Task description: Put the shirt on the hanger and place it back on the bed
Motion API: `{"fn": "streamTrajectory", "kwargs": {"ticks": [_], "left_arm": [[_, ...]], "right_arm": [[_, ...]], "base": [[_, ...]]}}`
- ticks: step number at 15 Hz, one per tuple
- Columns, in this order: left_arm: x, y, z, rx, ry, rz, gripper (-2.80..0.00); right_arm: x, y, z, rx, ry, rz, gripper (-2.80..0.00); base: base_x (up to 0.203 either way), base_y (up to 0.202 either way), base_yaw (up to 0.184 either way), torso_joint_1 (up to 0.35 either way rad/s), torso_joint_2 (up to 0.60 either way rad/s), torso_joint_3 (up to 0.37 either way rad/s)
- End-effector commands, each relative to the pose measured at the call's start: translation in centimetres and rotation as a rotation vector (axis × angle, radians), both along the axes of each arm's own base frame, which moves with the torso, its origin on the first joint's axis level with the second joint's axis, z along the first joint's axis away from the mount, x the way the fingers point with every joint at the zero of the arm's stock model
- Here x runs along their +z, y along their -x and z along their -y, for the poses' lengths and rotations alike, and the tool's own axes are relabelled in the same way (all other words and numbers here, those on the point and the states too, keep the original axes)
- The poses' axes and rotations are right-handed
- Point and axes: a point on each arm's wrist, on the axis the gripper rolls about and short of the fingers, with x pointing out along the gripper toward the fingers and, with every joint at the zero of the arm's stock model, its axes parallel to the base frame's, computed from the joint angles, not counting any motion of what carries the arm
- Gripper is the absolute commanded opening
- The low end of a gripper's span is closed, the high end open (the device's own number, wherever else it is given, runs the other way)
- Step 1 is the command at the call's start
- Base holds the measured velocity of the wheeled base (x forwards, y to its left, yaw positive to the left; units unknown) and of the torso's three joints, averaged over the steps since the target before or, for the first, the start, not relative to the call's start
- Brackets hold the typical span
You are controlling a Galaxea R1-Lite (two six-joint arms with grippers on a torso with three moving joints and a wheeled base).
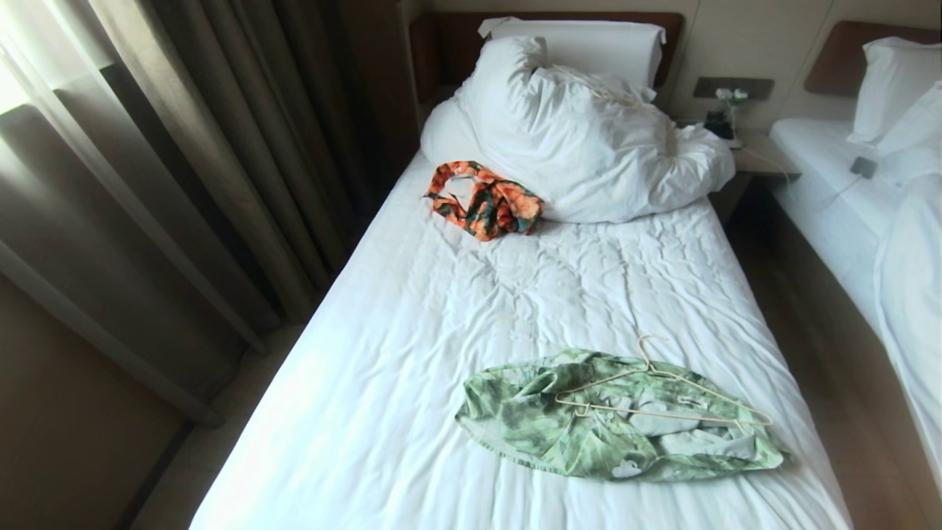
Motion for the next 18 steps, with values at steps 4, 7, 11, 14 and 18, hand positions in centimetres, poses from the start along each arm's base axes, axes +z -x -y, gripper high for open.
{"fn": "streamTrajectory", "kwargs": {"ticks": [4,7,11,14,18], "left_arm": [[-1.1,-0.4,-0.2,0.090,-0.064,-0.017,-2.80],[-1.7,-0.4,-0.2,0.072,-0.019,-0.089,-2.80],[-1.7,-0.4,-0.2,0.074,0.013,-0.084,-2.80],[-1.7,-0.4,-0.2,0.080,0.019,-0.083,-2.80],[-1.7,-0.4,-0.2,0.079,0.022,-0.083,-2.80]], "right_arm": [[-4.5,-2.1,0.0,-0.016,0.102,0.140,-2.80],[-6.2,-2.8,0.0,-0.026,0.177,0.134,-2.80],[-6.8,-2.9,0.1,-0.067,0.183,0.074,-2.80],[-8.1,-3.0,0.1,-0.080,0.195,-0.060,-2.80],[-8.0,-3.0,0.1,-0.080,0.186,-0.051,-2.80]], "base": [[0.000,0.000,0.000,0.000,0.00,0.000],[0.000,0.000,0.000,0.000,0.00,0.000],[0.000,0.000,0.000,0.000,0.00,0.000],[0.000,0.000,0.000,0.000,0.00,0.000],[0.000,0.000,0.000,0.000,0.00,0.000]]}}
